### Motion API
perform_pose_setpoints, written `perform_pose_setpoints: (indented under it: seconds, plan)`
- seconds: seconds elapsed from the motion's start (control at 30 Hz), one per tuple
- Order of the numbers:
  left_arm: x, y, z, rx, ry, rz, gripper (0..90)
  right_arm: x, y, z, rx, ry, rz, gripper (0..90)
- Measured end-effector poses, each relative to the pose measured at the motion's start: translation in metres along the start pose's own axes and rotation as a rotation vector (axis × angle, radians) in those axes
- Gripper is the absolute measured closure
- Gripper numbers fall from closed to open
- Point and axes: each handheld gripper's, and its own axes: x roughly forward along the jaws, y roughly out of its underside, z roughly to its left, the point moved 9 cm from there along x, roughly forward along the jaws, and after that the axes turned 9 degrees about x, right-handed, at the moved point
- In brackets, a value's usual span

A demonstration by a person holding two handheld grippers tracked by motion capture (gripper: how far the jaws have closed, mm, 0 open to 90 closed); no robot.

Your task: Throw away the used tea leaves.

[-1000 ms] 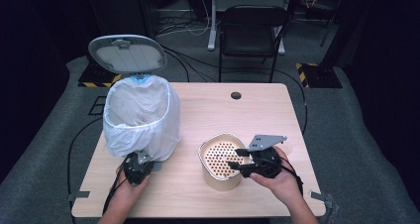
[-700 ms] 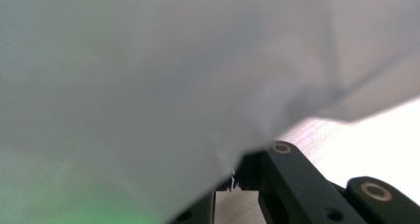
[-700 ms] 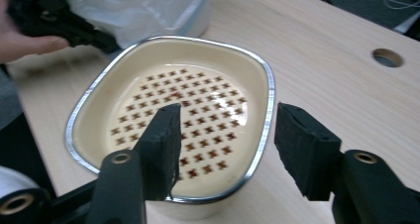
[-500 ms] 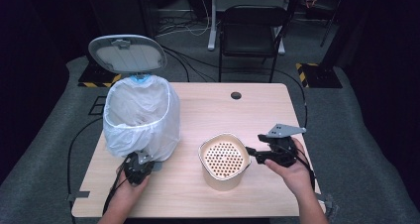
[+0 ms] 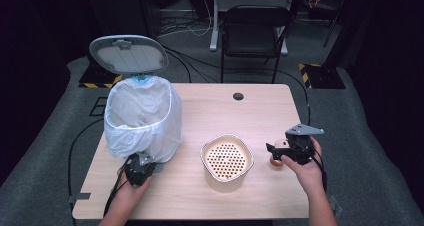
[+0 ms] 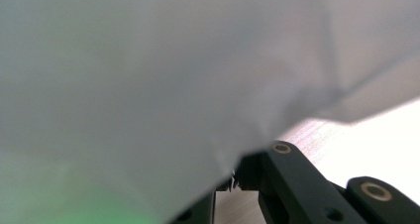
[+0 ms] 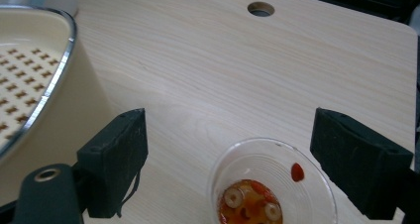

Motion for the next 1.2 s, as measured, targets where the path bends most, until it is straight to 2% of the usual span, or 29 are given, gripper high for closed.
perform_pose_setpoints:
  seconds: [0.17, 0.5, 0.7, 0.9, 1.2]
  plan:
    - [0.0, 0.0, 0.0, 0.0, 0.0, -0.004, 87.4, 0.007, 0.01, -0.012, -0.001, 0.045, 0.01, 14.4]
    - [0.0, 0.0, 0.0, -0.004, 0.001, -0.007, 87.3, 0.017, 0.027, -0.028, 0.039, 0.06, 0.033, 14.7]
    - [0.0, 0.0, 0.0, -0.009, 0.005, -0.01, 87.3, 0.022, 0.036, -0.029, 0.05, 0.046, 0.04, 16.1]
    - [0.0, 0.0, 0.0, -0.006, 0.004, -0.006, 87.3, 0.03, 0.043, -0.029, 0.025, 0.06, 0.037, 18.9]
    - [0.0, 0.0, 0.0, -0.008, 0.005, -0.006, 87.3, 0.037, 0.049, -0.031, 0.039, 0.044, 0.046, 18.9]
